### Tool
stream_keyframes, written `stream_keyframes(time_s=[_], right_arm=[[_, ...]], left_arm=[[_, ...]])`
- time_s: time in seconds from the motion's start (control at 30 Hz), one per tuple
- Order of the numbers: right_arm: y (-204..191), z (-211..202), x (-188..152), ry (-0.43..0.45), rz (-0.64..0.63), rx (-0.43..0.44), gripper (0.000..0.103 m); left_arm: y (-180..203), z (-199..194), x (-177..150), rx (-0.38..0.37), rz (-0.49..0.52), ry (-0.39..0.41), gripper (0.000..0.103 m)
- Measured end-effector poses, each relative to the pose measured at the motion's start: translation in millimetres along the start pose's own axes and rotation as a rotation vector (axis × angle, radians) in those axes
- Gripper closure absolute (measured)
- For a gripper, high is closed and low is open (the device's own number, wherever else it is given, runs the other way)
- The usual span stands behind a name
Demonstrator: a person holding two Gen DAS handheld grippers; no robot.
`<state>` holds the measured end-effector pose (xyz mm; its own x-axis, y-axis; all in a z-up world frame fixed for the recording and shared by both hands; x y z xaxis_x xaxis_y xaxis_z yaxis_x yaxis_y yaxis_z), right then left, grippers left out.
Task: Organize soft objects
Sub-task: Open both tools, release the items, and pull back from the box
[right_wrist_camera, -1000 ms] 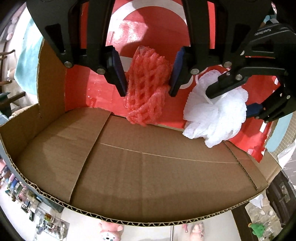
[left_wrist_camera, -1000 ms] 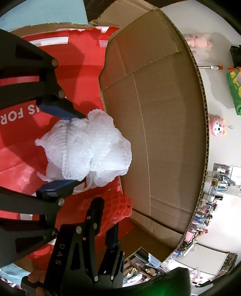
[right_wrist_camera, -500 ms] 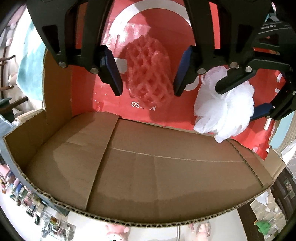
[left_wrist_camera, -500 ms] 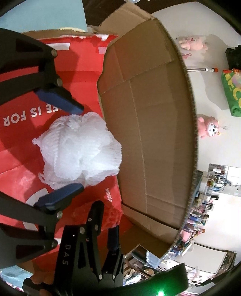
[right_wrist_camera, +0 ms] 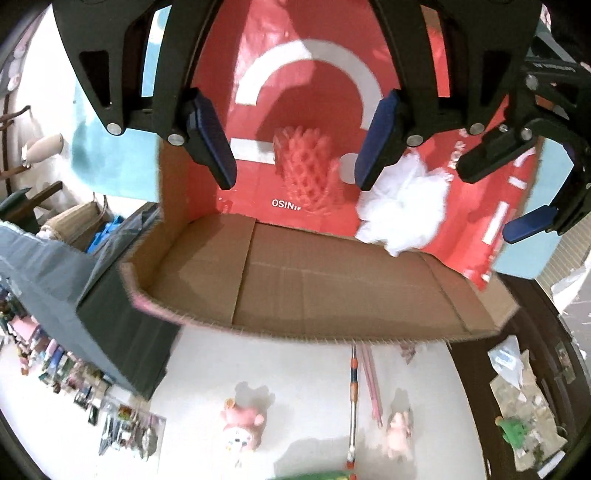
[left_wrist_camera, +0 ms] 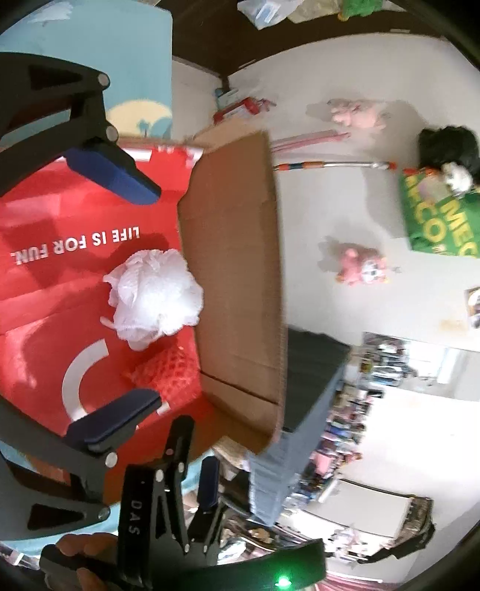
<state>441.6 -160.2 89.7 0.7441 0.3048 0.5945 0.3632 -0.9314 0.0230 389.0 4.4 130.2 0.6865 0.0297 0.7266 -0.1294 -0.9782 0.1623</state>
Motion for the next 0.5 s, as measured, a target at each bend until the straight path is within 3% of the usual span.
stream_keyframes(time_s=[0.23, 0.3, 0.5], right_arm=[[-6, -96, -14, 0.166, -0.01, -0.007, 0.025], [-8, -127, -23, 0.223, -0.007, 0.006, 0.017], [-22, -204, -63, 0.369, -0.039, -0.013, 0.017]], left_arm=[[28, -94, -2, 0.016, 0.056, 0.173, 0.0], [35, -122, -10, 0.022, 0.082, 0.217, 0.0], [50, -190, -42, 0.033, 0.099, 0.333, 0.0]])
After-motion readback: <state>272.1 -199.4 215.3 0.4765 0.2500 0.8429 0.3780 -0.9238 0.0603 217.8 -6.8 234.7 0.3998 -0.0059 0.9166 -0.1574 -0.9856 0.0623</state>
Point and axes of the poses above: each gripper's, at about its wrist camera, not at the fingertips, and z roughly the way its jaws point, y to its right, x to its top, the point moved 5 cm from there along z, roughly the way its jaws point, and after that the axes turned 4 degrees about -z, right-handed, at the moved point
